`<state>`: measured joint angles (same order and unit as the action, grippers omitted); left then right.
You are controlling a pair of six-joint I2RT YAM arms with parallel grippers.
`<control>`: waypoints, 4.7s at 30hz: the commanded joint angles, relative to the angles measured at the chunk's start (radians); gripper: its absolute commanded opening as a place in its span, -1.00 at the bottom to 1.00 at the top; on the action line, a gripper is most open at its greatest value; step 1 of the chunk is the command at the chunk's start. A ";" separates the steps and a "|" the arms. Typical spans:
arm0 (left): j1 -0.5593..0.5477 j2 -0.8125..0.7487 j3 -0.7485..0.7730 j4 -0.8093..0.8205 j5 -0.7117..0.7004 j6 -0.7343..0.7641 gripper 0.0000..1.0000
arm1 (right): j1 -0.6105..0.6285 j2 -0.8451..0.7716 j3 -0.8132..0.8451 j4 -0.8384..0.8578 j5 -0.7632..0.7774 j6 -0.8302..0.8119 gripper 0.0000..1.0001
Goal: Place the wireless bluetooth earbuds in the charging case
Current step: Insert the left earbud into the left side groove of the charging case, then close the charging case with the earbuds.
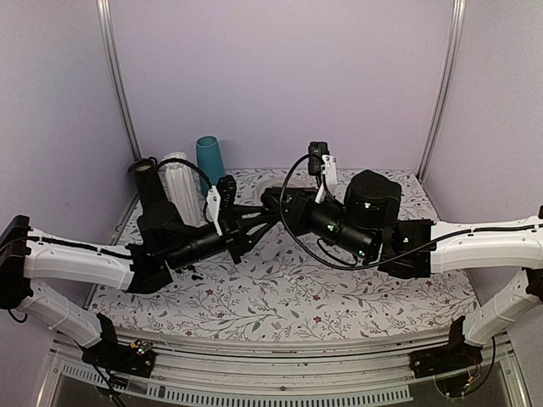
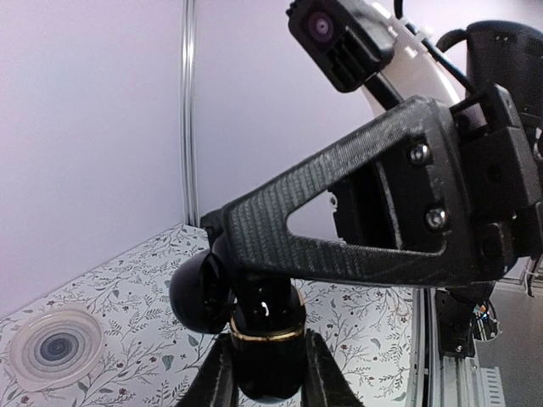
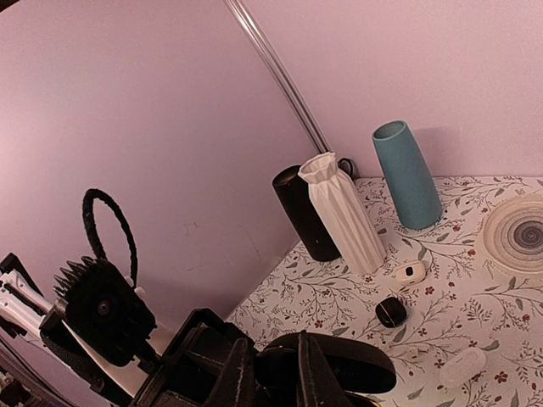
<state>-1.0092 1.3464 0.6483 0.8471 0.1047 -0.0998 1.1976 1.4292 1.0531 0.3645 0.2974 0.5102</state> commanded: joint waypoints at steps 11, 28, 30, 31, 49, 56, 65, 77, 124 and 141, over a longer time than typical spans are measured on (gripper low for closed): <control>-0.007 -0.049 0.031 0.102 -0.056 0.009 -1.00 | 0.010 -0.009 -0.036 -0.067 0.006 -0.020 -0.71; -0.007 -0.049 0.034 0.104 -0.067 0.017 -1.00 | 0.011 -0.014 -0.035 -0.074 0.008 -0.029 -0.70; -0.008 -0.048 0.034 0.105 -0.066 0.016 -1.00 | 0.011 -0.016 -0.033 -0.075 0.008 -0.030 -0.70; -0.008 -0.047 0.034 0.105 -0.066 0.017 -1.00 | 0.011 -0.016 -0.033 -0.075 0.008 -0.030 -0.70; -0.006 -0.050 0.030 0.107 -0.045 0.021 -1.00 | 0.017 -0.015 -0.014 -0.112 0.037 -0.032 -0.64; -0.007 -0.050 0.028 0.105 -0.021 0.019 -1.00 | 0.017 -0.019 0.008 -0.139 0.041 -0.026 -0.51; -0.008 -0.052 0.022 0.102 -0.002 0.020 -1.00 | 0.017 -0.035 0.024 -0.162 0.049 -0.016 -0.42; -0.006 -0.055 0.016 0.094 0.011 0.018 -1.00 | 0.017 -0.078 0.059 -0.218 0.074 -0.010 -0.23; 0.012 -0.073 0.060 -0.025 0.425 0.005 -1.00 | -0.286 -0.125 0.002 -0.178 -0.952 -0.084 -0.08; 0.022 -0.061 0.058 -0.020 0.413 -0.023 -1.00 | -0.273 -0.156 -0.006 -0.159 -0.946 -0.102 -0.05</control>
<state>-1.0012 1.2770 0.6918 0.8246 0.5377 -0.1074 0.9169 1.3098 1.0424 0.1734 -0.6373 0.4255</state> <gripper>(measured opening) 0.208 0.474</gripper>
